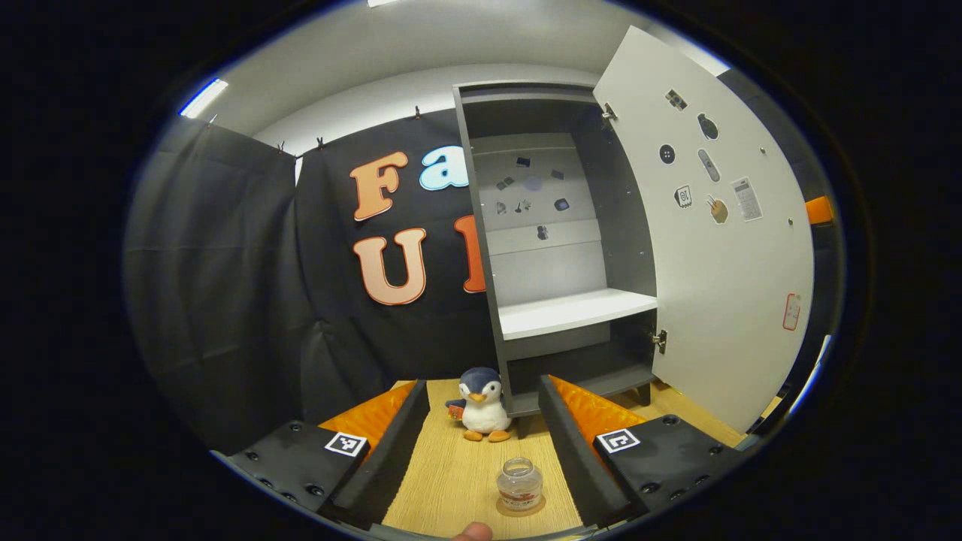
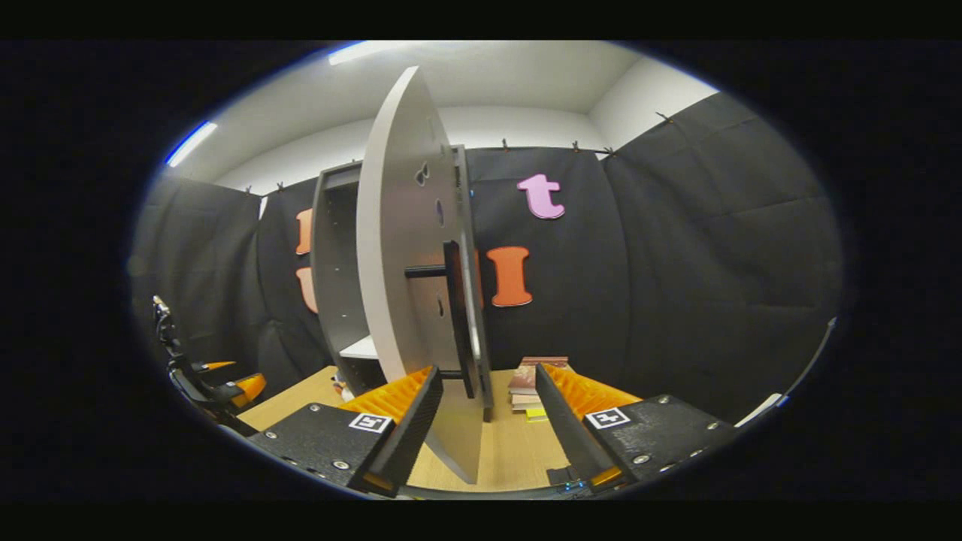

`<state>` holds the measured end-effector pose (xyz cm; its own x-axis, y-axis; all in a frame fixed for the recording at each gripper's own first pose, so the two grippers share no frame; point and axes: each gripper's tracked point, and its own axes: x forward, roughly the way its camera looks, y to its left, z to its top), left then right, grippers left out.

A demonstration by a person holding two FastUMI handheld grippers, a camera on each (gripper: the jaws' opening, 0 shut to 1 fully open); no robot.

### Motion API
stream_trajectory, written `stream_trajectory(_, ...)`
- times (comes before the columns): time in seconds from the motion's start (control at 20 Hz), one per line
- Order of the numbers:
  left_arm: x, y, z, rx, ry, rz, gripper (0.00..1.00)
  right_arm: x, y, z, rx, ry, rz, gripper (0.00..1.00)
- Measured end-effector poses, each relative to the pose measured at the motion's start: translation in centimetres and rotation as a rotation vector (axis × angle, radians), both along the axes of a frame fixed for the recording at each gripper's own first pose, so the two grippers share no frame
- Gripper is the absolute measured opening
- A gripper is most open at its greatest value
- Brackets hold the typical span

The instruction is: Open the cabinet door with the right hand, grasp the bottle in the cabinet with the left hand and place it on the coaster, then close the cabinet door with the right hand.

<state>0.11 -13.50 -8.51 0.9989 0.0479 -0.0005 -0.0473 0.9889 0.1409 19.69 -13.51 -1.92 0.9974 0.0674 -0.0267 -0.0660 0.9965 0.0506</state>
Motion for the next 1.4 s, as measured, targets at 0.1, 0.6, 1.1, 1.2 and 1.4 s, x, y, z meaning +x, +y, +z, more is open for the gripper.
stream_trajectory(0.1,0.1,0.4,0.2,0.001,-0.002,0.003,0.95,0.4,2.3,-0.2,0.014,0.000,0.050,0.79)
stream_trajectory(0.6,1.9,6.3,0.1,-0.008,0.008,0.086,0.96,5.2,13.1,-1.0,0.076,0.004,0.268,0.87)
stream_trajectory(1.1,4.6,14.0,2.0,-0.074,-0.003,0.194,0.95,12.4,22.2,-1.5,0.017,-0.018,0.374,0.89)
stream_trajectory(1.2,5.6,15.4,2.0,-0.089,0.001,0.202,0.95,13.3,22.8,-2.0,0.024,-0.023,0.377,0.89)
stream_trajectory(1.4,7.9,17.9,1.6,-0.119,0.008,0.212,0.95,15.6,24.4,-2.2,0.006,-0.036,0.360,0.89)
